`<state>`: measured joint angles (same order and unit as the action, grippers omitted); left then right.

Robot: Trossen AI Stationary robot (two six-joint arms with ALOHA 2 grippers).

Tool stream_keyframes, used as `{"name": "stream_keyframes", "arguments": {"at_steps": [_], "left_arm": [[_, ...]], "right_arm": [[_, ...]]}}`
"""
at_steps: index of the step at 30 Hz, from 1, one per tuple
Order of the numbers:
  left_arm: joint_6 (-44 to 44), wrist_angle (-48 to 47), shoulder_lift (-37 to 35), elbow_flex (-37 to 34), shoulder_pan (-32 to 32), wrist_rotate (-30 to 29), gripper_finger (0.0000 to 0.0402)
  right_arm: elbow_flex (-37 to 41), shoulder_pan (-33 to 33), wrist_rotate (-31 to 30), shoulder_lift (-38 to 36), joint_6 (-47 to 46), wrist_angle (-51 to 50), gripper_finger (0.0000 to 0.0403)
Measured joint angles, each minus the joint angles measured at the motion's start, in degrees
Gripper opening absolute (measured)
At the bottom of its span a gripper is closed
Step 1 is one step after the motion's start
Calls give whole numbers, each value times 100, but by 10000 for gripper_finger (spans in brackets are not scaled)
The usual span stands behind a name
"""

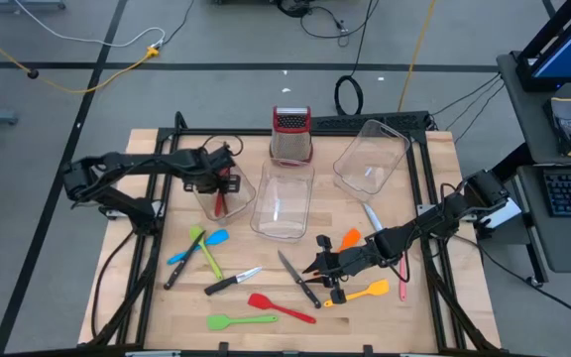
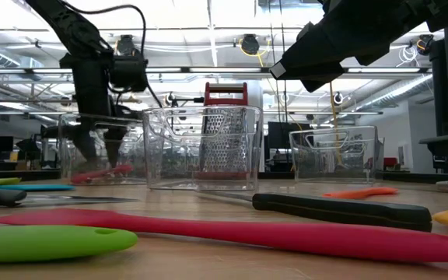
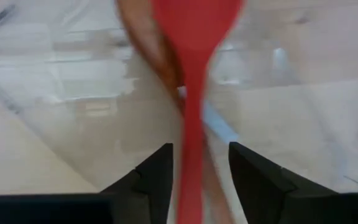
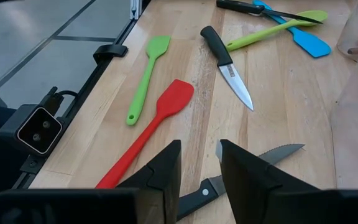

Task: Pick & Place Kitchen Items
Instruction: Put the black knife into the middle transparent bin

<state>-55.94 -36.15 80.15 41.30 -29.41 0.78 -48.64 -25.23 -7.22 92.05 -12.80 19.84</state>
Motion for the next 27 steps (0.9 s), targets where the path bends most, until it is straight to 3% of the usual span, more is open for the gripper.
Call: {"name": "stream_keyframes", "arguments": {"at_steps": [13,20,27], "left_arm": [[133,18,-2160,13,98,398,173],[237,-6,-2959,15,1020,271,172],[1059,-6,-3152,17,2142,-574,172]], "right_arm": [[0,1,-2,0,-1,2,100],[0,1,-2,0,0,2,100],[1,2,-1,0,-1,-1,100]]}}
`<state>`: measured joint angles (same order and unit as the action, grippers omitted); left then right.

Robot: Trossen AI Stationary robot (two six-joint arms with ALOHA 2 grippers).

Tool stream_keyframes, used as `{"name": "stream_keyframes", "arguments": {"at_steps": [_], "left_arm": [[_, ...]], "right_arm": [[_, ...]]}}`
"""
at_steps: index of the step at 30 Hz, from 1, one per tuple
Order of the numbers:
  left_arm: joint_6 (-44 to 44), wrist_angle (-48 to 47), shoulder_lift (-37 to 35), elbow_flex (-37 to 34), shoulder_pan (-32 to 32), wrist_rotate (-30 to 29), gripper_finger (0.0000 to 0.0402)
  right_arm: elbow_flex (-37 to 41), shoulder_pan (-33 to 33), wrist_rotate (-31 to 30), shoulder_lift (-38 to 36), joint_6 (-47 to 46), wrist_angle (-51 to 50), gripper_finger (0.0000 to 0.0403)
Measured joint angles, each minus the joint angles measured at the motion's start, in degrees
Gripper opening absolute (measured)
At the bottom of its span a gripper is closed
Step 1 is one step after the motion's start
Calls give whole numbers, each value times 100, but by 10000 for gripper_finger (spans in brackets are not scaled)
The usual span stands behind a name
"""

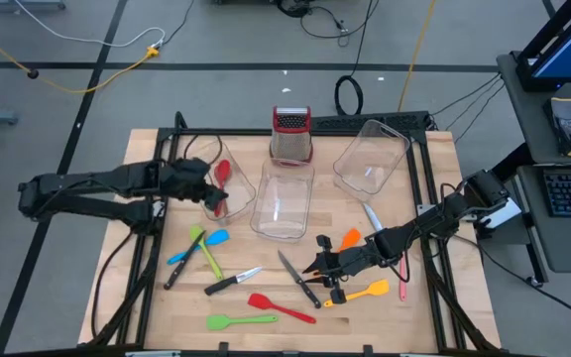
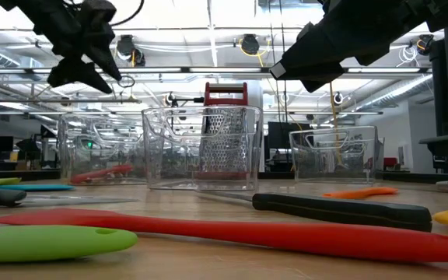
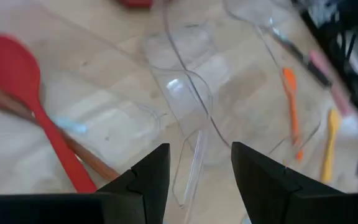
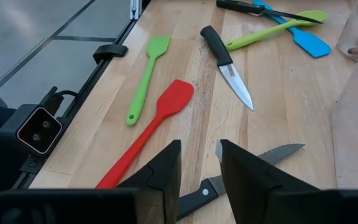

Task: Pick & Place Kitchen Items
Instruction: Put the black knife into the middle transparent bin

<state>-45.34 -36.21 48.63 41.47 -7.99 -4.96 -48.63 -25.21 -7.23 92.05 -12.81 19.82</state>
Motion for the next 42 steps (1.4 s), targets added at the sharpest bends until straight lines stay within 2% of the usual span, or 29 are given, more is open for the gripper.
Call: {"name": "stream_keyframes", "arguments": {"at_steps": [5,9,12,22,33,42], "left_arm": [[984,438,15,-45,822,-702,172],[1817,1322,6,-223,1336,-824,172],[2133,1839,4,-448,1556,-858,172],[1906,2634,-202,-1413,1648,-1091,172],[1838,3091,-1399,-2401,1751,-1180,172],[1782,3241,-2172,-3128,2140,-1595,172]], "right_arm": [[-1,0,-1,0,1,-1,100],[-1,0,-1,0,44,-3,100],[-1,0,1,0,43,-1,100],[-1,0,-1,0,43,-204,100],[1,0,-17,-108,-905,-1715,100],[1,0,-19,-950,-1957,-3439,100]]}}
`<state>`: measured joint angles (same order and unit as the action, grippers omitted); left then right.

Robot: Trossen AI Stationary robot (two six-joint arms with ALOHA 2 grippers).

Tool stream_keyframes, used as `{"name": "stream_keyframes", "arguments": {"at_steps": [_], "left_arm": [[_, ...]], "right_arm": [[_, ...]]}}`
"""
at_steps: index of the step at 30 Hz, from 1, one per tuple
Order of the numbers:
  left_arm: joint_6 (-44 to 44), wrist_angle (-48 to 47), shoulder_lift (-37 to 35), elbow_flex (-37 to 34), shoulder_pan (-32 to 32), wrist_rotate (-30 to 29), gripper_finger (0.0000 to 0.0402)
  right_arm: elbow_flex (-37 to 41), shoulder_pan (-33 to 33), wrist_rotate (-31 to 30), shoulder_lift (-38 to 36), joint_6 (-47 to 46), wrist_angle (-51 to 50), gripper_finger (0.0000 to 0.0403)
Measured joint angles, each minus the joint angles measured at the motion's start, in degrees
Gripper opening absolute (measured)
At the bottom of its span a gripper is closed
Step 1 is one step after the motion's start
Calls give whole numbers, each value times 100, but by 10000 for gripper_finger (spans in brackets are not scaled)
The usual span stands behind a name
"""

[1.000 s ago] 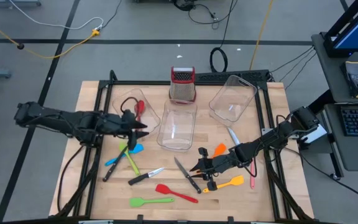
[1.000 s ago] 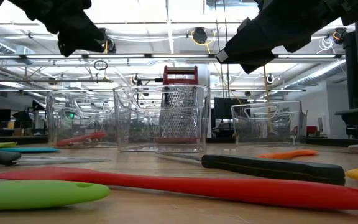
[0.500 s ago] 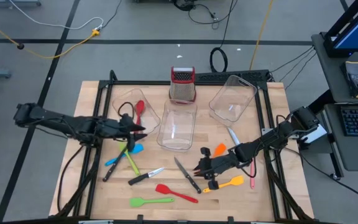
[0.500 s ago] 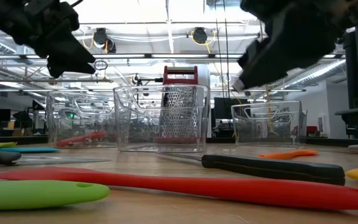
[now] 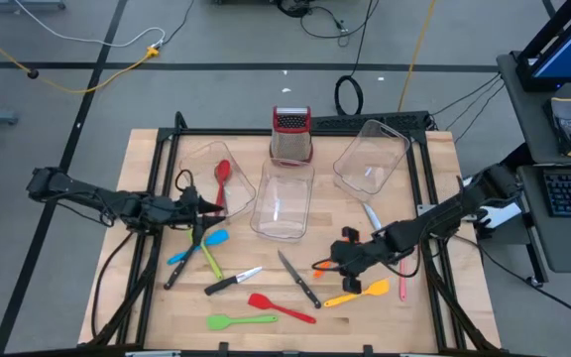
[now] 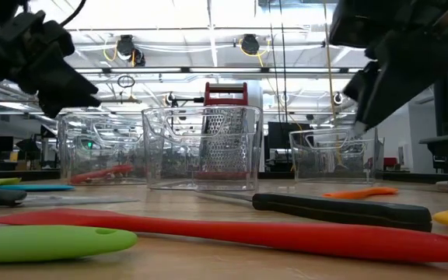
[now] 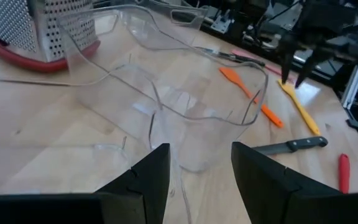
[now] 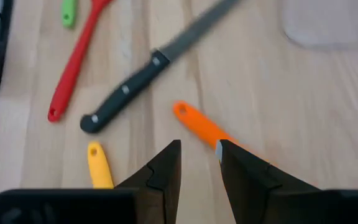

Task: Pick & Place Kitchen Items
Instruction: Put the black knife into the middle transparent bin

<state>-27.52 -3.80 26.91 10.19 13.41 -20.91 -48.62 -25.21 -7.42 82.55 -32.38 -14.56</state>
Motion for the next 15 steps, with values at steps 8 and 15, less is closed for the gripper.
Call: {"name": "stream_keyframes", "arguments": {"at_steps": [8,15], "left_arm": [[-71,15,-277,-303,179,-184,172],[-9,59,-279,-319,220,-209,172]], "right_arm": [[0,-1,9,-711,-1592,-1733,100],[0,0,13,-983,-2702,-3228,100]]}}
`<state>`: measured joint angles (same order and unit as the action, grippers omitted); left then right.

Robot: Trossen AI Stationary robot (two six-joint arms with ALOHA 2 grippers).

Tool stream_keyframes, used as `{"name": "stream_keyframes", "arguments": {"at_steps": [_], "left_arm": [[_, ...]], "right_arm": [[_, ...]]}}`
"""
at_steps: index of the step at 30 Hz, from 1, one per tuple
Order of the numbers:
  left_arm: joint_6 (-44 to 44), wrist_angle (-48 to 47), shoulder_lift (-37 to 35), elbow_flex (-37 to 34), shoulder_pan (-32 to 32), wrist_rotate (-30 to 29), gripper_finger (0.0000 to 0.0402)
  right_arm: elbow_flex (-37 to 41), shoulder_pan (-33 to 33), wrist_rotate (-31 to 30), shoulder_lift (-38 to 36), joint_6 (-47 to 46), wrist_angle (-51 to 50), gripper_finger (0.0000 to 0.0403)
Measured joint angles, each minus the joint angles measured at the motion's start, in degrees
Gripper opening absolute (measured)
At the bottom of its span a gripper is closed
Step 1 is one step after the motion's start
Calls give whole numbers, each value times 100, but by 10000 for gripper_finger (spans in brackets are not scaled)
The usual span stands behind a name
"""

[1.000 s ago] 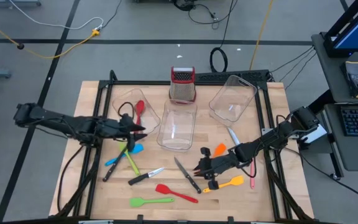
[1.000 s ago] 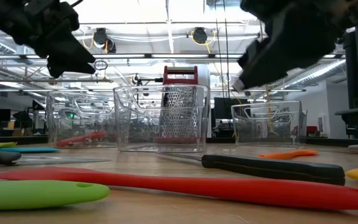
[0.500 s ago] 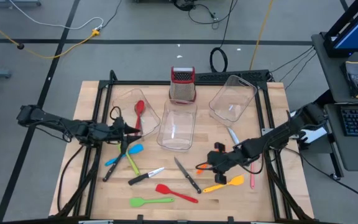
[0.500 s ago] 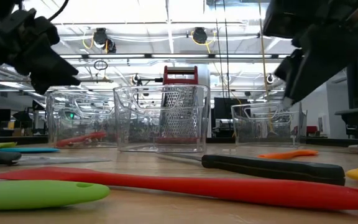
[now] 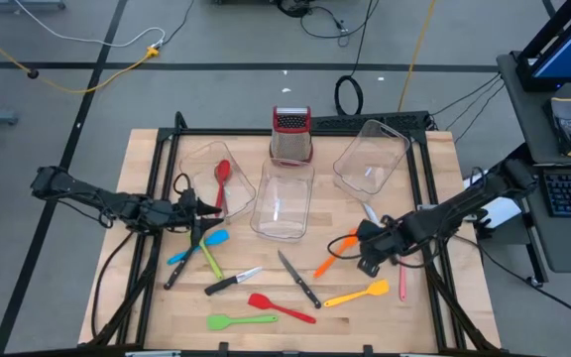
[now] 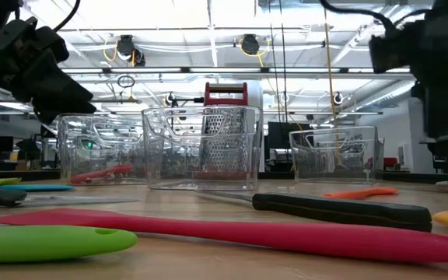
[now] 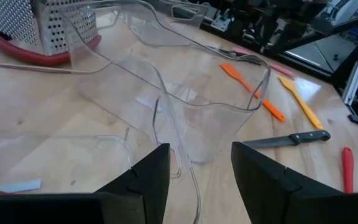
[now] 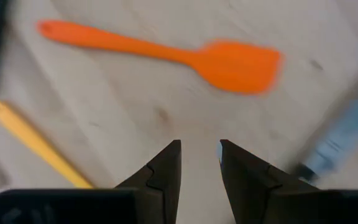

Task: Pick & Place Kitchen Items
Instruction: Put the black knife into the middle transparent bin

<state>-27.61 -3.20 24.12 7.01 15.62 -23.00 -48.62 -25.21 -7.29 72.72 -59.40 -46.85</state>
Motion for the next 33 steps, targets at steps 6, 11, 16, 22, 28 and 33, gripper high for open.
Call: {"name": "stream_keyframes", "arguments": {"at_steps": [6,11,16,22,28,33], "left_arm": [[30,2,0,0,0,2,172],[39,2,0,0,-4,4,172],[57,4,0,0,-4,7,172],[94,4,0,0,-4,21,172],[91,34,0,0,-4,26,172],[88,48,0,0,-4,48,172]], "right_arm": [[0,0,0,-26,-309,-574,117],[0,0,-9,-24,-304,-585,151],[0,0,-12,-24,-299,-777,191],[74,4,-52,-26,-479,-1218,212],[469,4,-20,-24,-629,-1102,207],[694,15,-20,-22,-889,-1109,208]]}}
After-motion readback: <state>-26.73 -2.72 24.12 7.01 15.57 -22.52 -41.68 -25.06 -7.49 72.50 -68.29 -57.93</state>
